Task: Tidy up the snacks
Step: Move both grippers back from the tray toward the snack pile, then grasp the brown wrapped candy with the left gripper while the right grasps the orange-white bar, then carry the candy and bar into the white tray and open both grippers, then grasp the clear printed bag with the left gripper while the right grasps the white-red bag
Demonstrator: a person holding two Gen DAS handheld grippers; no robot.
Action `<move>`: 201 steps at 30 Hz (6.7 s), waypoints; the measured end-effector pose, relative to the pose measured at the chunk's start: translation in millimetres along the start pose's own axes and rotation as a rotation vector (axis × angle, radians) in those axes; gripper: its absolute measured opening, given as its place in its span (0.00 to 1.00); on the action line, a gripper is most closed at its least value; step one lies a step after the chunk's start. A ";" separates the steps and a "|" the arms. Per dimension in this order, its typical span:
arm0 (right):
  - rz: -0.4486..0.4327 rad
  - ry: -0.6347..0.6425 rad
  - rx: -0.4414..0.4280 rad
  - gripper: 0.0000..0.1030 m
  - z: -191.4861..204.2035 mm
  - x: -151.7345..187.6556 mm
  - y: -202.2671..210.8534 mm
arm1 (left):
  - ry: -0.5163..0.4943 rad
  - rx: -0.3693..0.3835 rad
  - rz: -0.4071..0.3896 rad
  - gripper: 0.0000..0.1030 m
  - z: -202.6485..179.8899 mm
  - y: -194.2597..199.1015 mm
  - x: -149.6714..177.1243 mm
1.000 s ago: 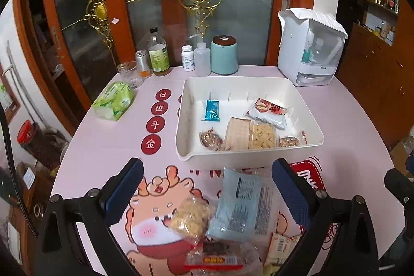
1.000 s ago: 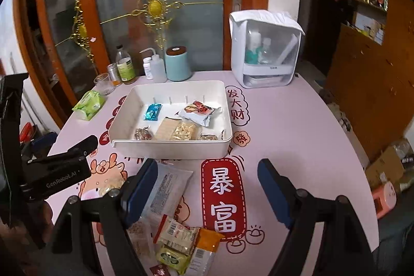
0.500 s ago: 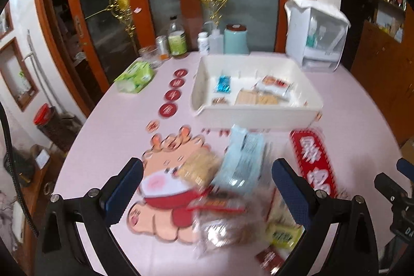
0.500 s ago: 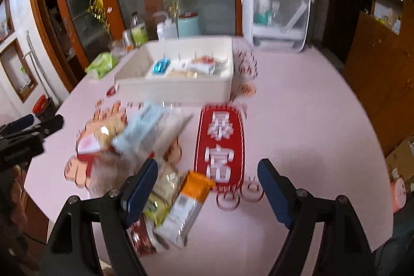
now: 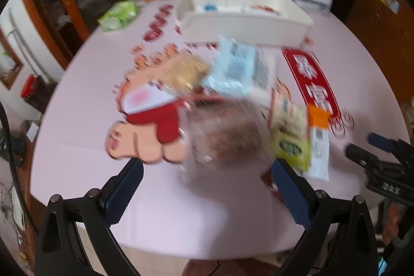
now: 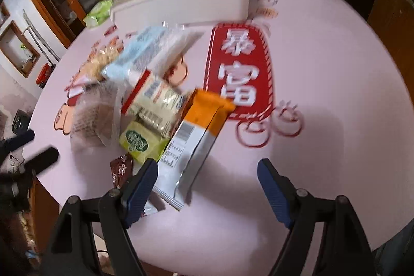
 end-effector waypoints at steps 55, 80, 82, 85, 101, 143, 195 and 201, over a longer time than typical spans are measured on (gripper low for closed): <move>-0.129 -0.005 -0.018 0.38 -11.9 -28.4 53.0 | 0.059 0.130 0.051 0.32 -47.5 -6.3 -11.4; -0.412 -0.062 -0.004 0.39 48.9 -203.1 101.9 | -0.040 0.103 -0.406 0.33 15.1 60.6 -234.8; -0.429 -0.067 0.013 0.39 50.8 -219.9 98.5 | -0.063 0.104 -0.418 0.33 14.1 53.5 -254.3; -0.451 -0.078 0.042 0.40 51.0 -249.7 87.8 | -0.086 0.113 -0.429 0.33 12.2 41.3 -278.9; -0.307 -0.147 0.128 0.52 35.1 -282.9 -8.1 | -0.024 0.151 -0.227 0.79 26.7 -89.5 -317.9; -0.076 -0.015 0.007 0.59 14.6 -69.1 10.0 | -0.198 0.184 -0.049 0.84 14.9 -19.6 -38.2; 0.029 0.524 -0.083 0.72 71.1 -77.5 -79.0 | -0.414 0.375 0.259 0.93 -24.4 -132.7 -41.1; 0.006 0.566 -0.056 0.67 83.4 -78.6 -80.1 | -0.339 0.334 0.246 0.90 -18.9 -127.1 -34.5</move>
Point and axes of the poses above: each gripper's, at about its wrist camera, not at the fingertips, and y roughly against the way its jaws point, z to its left, x to its underside, the point moved 2 cm from there along -y, roughly the way its jaws point, and after that the axes turned 5 degrees about -z, right-handed, at the moved point
